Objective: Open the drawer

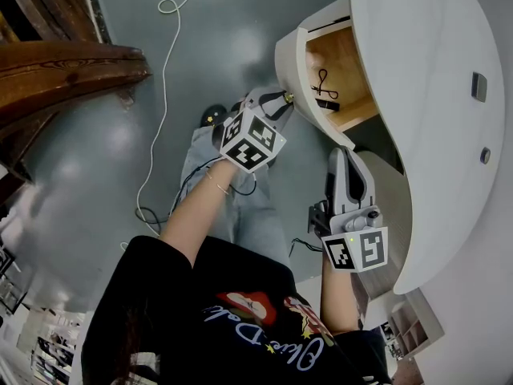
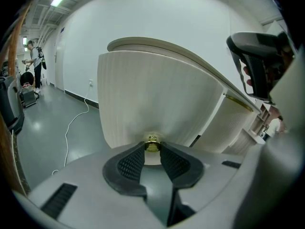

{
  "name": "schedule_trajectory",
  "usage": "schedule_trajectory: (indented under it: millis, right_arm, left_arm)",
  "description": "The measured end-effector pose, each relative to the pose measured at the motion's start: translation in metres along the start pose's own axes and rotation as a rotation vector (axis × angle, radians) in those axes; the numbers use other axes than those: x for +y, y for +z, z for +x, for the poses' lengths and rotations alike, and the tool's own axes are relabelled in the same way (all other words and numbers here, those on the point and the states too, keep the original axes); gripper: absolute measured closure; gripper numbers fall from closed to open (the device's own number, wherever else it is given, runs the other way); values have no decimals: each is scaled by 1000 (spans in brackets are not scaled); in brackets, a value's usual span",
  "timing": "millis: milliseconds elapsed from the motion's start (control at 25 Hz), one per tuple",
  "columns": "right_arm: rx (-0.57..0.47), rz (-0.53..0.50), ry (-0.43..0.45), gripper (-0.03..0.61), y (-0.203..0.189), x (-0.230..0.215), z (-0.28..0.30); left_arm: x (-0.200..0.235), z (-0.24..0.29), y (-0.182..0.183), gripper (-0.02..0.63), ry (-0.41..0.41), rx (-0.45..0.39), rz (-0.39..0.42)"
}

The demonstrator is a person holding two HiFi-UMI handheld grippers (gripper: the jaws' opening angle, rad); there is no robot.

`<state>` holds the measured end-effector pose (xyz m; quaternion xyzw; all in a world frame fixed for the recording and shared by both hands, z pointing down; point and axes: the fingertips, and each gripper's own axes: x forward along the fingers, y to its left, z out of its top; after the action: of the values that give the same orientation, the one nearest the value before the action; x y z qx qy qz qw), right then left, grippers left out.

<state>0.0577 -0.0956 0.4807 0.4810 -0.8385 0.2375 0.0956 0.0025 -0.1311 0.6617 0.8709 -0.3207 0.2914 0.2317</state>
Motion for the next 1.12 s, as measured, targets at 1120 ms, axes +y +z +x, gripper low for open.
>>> schedule_trajectory:
  millis: [1120]
  right_arm:
    - [5, 14, 11, 578, -1, 6, 2]
  left_arm:
    - [4, -30, -28, 512, 14, 26, -24]
